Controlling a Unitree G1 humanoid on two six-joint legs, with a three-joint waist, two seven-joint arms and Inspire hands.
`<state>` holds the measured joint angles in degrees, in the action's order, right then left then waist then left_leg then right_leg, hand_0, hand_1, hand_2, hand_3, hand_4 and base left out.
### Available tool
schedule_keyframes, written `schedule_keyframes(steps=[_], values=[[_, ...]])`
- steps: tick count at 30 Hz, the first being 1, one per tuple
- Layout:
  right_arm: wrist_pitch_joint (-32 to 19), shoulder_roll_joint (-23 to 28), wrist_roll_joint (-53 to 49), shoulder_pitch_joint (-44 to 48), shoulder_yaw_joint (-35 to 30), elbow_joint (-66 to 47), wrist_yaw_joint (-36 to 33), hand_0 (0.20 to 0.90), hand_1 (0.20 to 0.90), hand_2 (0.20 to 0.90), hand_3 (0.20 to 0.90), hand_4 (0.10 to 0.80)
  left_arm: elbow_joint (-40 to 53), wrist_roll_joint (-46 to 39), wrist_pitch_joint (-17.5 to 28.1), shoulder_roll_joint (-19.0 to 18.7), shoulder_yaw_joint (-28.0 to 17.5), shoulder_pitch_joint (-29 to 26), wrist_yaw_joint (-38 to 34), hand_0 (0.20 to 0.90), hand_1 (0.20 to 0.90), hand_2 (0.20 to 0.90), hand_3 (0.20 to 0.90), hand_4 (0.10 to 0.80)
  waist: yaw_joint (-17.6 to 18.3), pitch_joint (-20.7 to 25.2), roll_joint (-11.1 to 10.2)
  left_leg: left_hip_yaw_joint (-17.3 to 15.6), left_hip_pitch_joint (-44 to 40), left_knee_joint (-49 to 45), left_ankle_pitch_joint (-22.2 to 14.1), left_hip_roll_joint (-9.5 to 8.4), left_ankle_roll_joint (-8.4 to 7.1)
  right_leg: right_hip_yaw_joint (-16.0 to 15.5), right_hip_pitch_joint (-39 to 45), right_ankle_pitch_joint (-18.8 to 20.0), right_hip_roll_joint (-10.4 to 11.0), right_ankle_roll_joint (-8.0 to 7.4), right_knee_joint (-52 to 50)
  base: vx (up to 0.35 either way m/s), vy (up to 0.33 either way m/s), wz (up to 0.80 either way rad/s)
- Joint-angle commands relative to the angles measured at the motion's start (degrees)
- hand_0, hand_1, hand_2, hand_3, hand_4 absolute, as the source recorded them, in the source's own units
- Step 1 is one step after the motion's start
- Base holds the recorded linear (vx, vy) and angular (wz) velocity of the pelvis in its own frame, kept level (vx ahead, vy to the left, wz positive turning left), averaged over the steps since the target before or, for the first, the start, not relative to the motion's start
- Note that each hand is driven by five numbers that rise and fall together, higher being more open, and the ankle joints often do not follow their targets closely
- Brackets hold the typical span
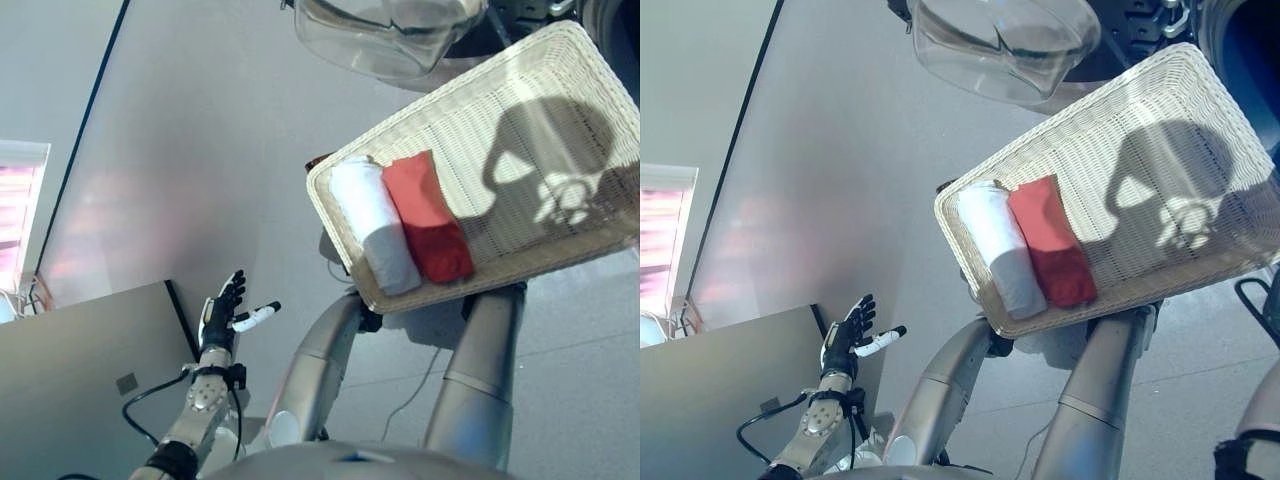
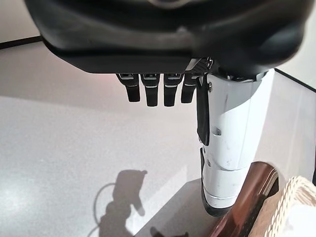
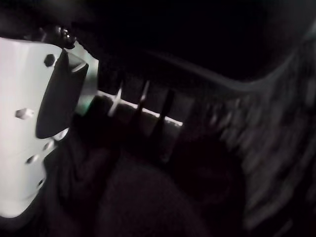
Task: Pick up the clothes and place them into the washing machine
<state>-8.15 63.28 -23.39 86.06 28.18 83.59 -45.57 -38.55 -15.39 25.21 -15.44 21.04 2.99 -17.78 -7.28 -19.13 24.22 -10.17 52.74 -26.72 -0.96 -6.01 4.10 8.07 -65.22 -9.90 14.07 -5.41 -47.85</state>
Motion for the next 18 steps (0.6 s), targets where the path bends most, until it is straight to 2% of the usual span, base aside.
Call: schedule_keyframes(steps=[1,3,6,9,10,11,12,13,14,15,16,17,18], values=[[9.9,12.8,28.8,10.8,18.8,-3.1,-3.4,0.9,0.9,0.9,0.9,0.8,-5.5,1.7,0.8,-5.2,-6.0,2.5,-3.7,0.9,0.9,0.9,0.9,0.8,-3.2,9.3,-2.6,1.6,-2.5,4.5,-0.8,-0.99,-5.33,-5.1,4.1,1.3,-2.0,2.59,5.4,0.0,0.0,0.0],[11.6,11.3,30.2,14.2,22.5,0.0,-5.3,0.9,0.9,0.9,0.9,0.8,-5.6,1.7,0.7,-5.3,-5.7,2.6,-4.2,0.9,0.9,0.9,0.9,0.8,-3.8,9.8,-2.9,1.5,-2.2,4.7,-0.7,-1.11,-5.19,-5.2,3.9,1.5,-2.0,2.59,5.6,0.0,0.0,0.0],[13.0,10.8,32.2,15.3,25.5,0.9,-4.2,0.9,0.9,0.9,0.9,0.8,-4.8,0.9,0.3,-4.9,-6.2,2.6,-4.0,0.9,0.9,0.9,0.9,0.8,-3.8,10.0,-2.7,1.5,-1.9,5.0,-0.5,-1.09,-5.13,-5.1,3.8,1.6,-2.2,2.6,5.8,0.001,0.007,0.0],[12.6,9.5,30.4,16.3,24.0,0.7,-3.1,0.9,0.9,0.9,0.9,0.8,-4.5,0.0,-0.1,-4.4,-5.7,2.7,-3.8,0.9,0.9,0.9,0.9,0.8,-3.7,10.1,-2.6,1.5,-1.9,5.2,-0.4,-1.0,-5.1,-5.0,3.7,1.8,-2.2,2.63,5.8,0.001,0.009,0.01],[10.2,8.2,26.6,17.1,21.6,-0.4,-2.6,0.9,0.9,0.9,0.9,0.8,-5.0,-0.2,-0.2,-4.0,-5.5,2.6,-4.0,0.9,0.9,0.9,0.9,0.8,-3.8,10.1,-2.3,1.5,-1.9,5.3,-0.4,-0.95,-5.09,-5.0,3.7,1.8,-2.2,2.65,5.9,0.0,0.0,0.0],[7.5,7.7,21.9,16.6,18.1,-2.2,-2.5,0.9,0.9,0.9,0.9,0.8,-5.4,-0.8,-0.3,-4.0,-5.4,2.3,-4.1,0.9,0.9,0.9,0.9,0.8,-3.7,10.0,-2.4,1.5,-2.0,5.3,-0.4,-0.85,-5.14,-5.0,3.8,1.8,-2.4,2.65,6.0,-0.094,0.025,-0.04],[0.3,6.0,10.6,15.4,11.7,-7.5,-1.8,0.9,0.9,0.9,0.9,0.8,-5.8,-1.8,-0.3,-3.1,-5.0,1.8,-4.3,0.9,0.9,0.9,0.9,0.8,-3.5,9.3,-1.5,0.8,-1.5,5.8,1.4,-0.29,-4.71,-5.3,3.3,3.8,-2.8,3.01,6.8,-0.089,0.026,-0.04],[-12.8,3.3,-10.8,6.7,-4.5,-16.7,2.9,0.9,0.9,0.9,0.9,0.8,-6.3,-3.2,-0.2,-2.3,-4.9,1.5,-4.6,0.9,0.9,0.9,0.9,0.8,-2.7,8.6,-1.3,0.7,-1.7,5.7,1.1,-0.18,-4.74,-5.3,3.8,3.7,-3.0,2.91,7.1,-0.086,0.03,-0.04],[-19.1,1.9,-22.4,2.7,-11.8,-19.0,3.6,0.9,0.9,0.9,0.9,0.8,-6.6,-4.7,-0.6,-1.3,-5.4,1.3,-4.5,0.9,0.9,0.9,0.9,0.8,-2.4,8.4,-0.9,0.5,-1.7,5.9,1.1,-0.07,-4.72,-5.1,3.7,3.6,-3.2,2.9,7.2,0.119,0.004,-0.08],[-19.9,1.9,-23.7,-0.1,-14.3,-19.3,4.9,0.9,0.9,0.9,0.9,0.8,-6.8,-4.8,-0.6,-2.3,-5.6,1.5,-4.4,0.9,0.9,0.9,0.9,0.8,-2.4,8.9,-2.1,1.3,-2.3,5.5,-0.5,-0.49,-5.09,-4.6,4.3,1.9,-3.2,2.58,6.7,0.14,0.021,-0.05],[-28.3,-1.2,-32.9,-1.7,-22.0,-20.8,4.0,0.9,0.9,0.9,0.9,0.8,-8.0,-7.4,-1.2,-0.5,-5.6,1.8,-3.7,0.9,0.9,0.9,0.9,0.8,-2.4,9.0,-0.7,1.1,-2.6,5.6,-0.7,-0.7,-5.04,-4.4,4.5,1.5,-3.0,2.47,6.7,0.135,0.017,-0.03],[-28.6,-2.1,-35.8,-4.9,-24.5,-22.1,7.8,0.9,0.9,0.9,0.9,0.8,-7.9,-9.2,-1.0,-1.3,-6.4,1.9,-2.4,0.9,0.9,0.9,0.9,0.8,-2.1,9.1,-1.4,1.3,-2.7,5.4,-0.9,-0.67,-5.05,-4.5,4.8,1.3,-3.0,2.45,6.7,0.048,0.036,-0.03],[-28.6,-2.9,-36.7,-6.3,-26.1,-23.4,8.0,0.9,0.9,0.9,0.9,0.8,-8.2,-10.4,-0.7,-1.6,-7.2,2.1,-2.0,0.9,0.9,0.9,0.9,0.8,-2.1,9.3,-1.5,1.2,-2.8,5.2,-0.9,-0.64,-5.12,-4.5,5.0,1.2,-2.9,2.4,6.6,0.023,0.012,-0.05]])
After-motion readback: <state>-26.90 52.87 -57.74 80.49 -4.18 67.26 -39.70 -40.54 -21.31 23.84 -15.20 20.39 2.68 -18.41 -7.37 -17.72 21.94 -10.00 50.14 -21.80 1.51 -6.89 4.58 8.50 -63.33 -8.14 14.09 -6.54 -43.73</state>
